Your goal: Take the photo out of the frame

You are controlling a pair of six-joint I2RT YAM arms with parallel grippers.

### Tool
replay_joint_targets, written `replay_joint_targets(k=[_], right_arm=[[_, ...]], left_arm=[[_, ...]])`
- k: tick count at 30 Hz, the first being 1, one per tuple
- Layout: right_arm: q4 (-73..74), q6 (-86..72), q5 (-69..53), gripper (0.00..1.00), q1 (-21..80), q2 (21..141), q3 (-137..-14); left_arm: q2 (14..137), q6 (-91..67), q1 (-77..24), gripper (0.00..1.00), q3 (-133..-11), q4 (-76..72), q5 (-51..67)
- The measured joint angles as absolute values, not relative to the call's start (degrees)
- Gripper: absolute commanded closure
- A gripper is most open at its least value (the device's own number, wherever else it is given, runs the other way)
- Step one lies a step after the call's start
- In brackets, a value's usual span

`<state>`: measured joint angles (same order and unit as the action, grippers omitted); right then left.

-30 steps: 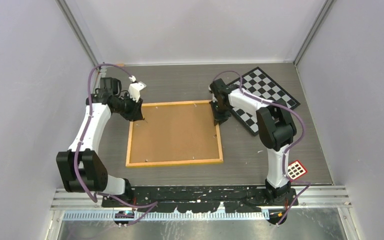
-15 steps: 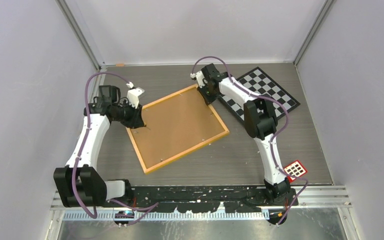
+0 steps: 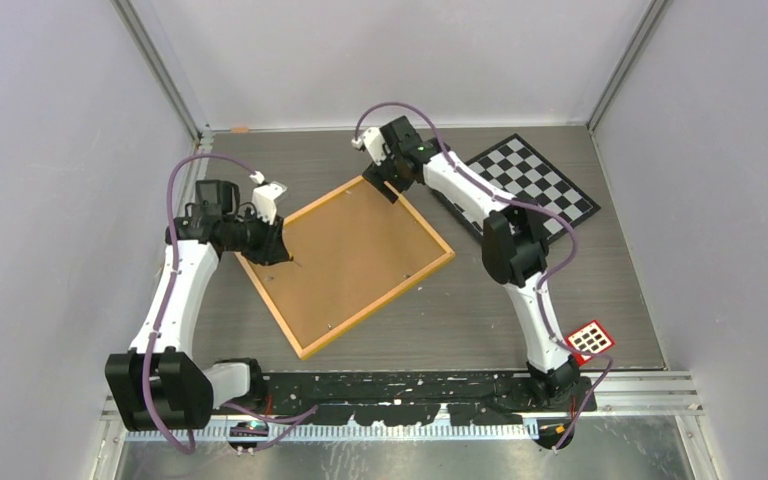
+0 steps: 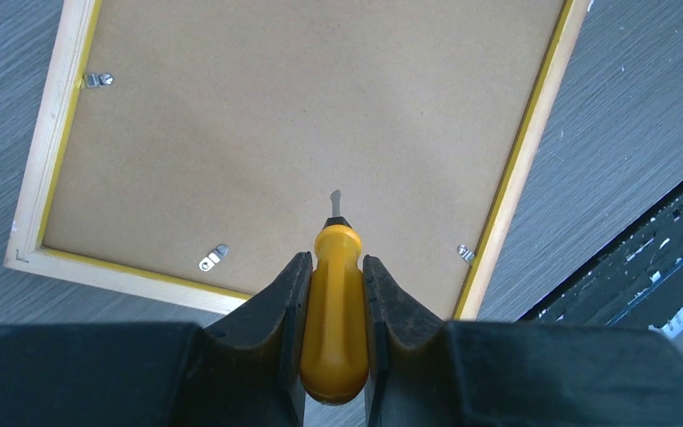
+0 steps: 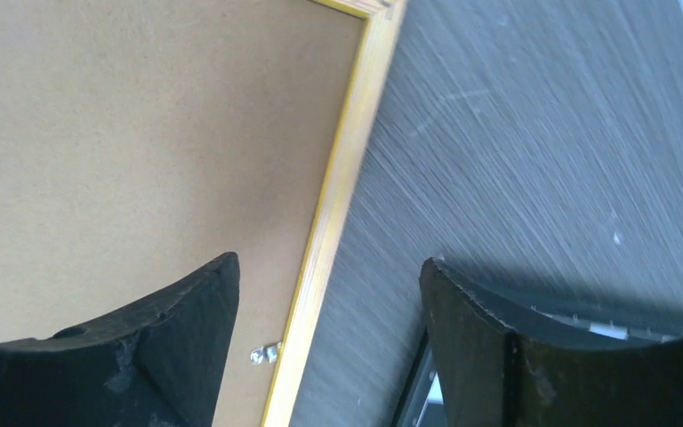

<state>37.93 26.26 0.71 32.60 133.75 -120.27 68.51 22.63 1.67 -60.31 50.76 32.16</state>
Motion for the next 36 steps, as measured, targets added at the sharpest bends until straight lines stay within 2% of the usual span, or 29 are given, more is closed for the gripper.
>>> replay_joint_targets(k=[7,12,14,18,23,36], right_arm=[[43.8,12.4,3.2,0.18,32.4,120.4,-116.0],[47.9,-0.8,2.6,0.16,31.8,105.9,-103.7],[48.7,-6.8,2.1,0.12,31.8,100.2,-96.4],[49.9,-15.7,-0.1,0.11,31.8,94.1,-84.9],[50.3,-23.1,-1.7,0.12,31.8,93.6,-77.1],[47.5,-31.1,-1.7,0.16,30.5,106.0,-76.8]], left_arm=[[66.7,20.3,1.7,1.0,-58.0,48.4,32.6],[65.6,17.6,1.7,1.0,-57.0,45.6,33.2],[65.1,16.5,1.7,1.0,-56.9,44.9,33.6],[64.2,15.1,1.7,1.0,-56.9,43.5,34.1],[63.5,14.3,1.7,1.0,-56.9,43.3,34.2],[60.5,13.7,1.7,1.0,-56.9,43.7,33.4]])
